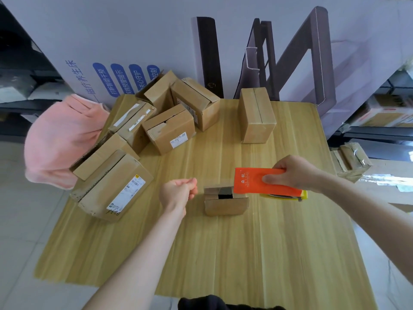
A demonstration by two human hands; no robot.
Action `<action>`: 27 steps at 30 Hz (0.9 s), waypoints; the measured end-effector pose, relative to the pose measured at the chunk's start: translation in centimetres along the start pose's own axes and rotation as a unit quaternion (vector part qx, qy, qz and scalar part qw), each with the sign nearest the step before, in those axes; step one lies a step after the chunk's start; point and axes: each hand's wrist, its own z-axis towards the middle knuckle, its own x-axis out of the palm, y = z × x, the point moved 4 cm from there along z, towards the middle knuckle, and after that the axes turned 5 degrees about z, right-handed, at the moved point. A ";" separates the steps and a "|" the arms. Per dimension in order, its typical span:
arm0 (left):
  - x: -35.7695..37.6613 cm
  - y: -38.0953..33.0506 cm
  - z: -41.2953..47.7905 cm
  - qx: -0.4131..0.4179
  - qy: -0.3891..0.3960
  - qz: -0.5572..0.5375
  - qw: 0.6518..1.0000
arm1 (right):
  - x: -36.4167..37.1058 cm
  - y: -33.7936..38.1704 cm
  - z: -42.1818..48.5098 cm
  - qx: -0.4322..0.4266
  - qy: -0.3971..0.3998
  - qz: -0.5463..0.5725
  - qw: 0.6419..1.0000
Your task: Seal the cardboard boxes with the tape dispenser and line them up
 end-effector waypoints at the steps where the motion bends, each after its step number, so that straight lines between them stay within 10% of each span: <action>1: 0.0 0.4 0.1 -0.004 -0.005 -0.005 1.000 | 0.3 0.0 0.8 -0.001 0.014 -0.008 1.000; 27: 2.1 6.7 2.7 -0.065 -0.062 -0.003 0.996 | 6.2 -2.9 6.4 -0.007 0.031 -0.140 0.990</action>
